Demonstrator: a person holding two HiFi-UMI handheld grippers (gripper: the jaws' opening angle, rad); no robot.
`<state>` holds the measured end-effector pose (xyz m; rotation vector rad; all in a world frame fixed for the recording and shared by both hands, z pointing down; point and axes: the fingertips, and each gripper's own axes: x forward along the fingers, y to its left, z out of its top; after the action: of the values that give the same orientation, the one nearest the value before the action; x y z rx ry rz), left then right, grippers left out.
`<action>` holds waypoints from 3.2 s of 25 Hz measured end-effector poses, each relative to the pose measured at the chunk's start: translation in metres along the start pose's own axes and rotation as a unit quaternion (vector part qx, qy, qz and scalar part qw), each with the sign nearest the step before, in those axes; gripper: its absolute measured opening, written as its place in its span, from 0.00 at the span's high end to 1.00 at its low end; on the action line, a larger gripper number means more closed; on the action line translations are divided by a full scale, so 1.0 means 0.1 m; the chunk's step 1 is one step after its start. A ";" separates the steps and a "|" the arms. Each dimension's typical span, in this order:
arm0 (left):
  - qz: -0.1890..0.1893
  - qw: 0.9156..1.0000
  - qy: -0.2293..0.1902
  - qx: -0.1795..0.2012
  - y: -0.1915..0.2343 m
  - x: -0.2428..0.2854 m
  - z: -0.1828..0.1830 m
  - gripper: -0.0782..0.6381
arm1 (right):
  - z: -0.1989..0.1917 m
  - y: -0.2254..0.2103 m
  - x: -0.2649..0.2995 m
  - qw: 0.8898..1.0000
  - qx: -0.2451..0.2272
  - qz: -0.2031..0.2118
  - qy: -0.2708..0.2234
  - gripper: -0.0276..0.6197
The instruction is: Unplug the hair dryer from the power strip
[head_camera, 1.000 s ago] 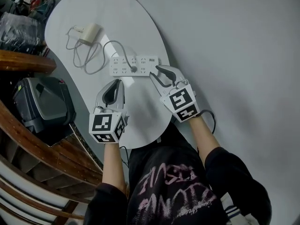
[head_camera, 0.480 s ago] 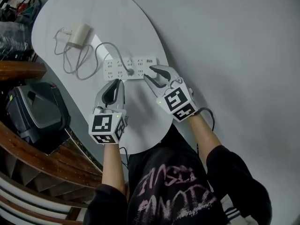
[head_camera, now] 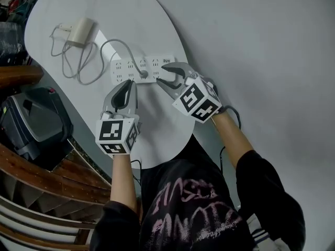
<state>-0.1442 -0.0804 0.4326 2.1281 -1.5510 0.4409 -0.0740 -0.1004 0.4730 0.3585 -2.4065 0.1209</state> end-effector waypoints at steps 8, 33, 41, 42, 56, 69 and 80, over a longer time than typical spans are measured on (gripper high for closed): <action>-0.009 1.000 0.008 0.007 0.00 0.10 -0.05 0.87 | 0.05 -0.02 0.14 0.998 -0.049 0.033 0.026 0.72; -0.038 0.998 0.041 0.040 -0.06 0.35 -0.17 0.85 | -0.02 0.04 0.37 0.984 -0.116 0.104 0.081 0.69; -0.051 0.996 0.047 0.049 -0.06 0.39 -0.16 0.80 | -0.02 0.05 0.38 0.983 -0.101 0.120 0.096 0.70; -0.056 0.996 0.048 0.050 -0.07 0.39 -0.16 0.79 | -0.02 0.05 0.38 0.982 -0.101 0.122 0.098 0.70; -0.063 0.990 0.093 0.084 -0.10 0.58 -0.23 0.77 | -0.03 0.04 0.39 0.981 -0.095 0.128 0.106 0.70; -0.045 0.993 0.096 0.060 -0.08 0.57 -0.18 0.79 | -0.03 0.05 0.38 0.982 -0.086 0.128 0.111 0.70; -0.037 0.993 0.093 0.069 -0.08 0.55 -0.16 0.81 | -0.02 0.05 0.38 0.982 -0.082 0.126 0.112 0.70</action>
<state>-0.1189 -0.1135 0.4729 2.1701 -1.3690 0.7180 -0.1015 -0.1038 0.4996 -0.0359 -2.2106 0.0708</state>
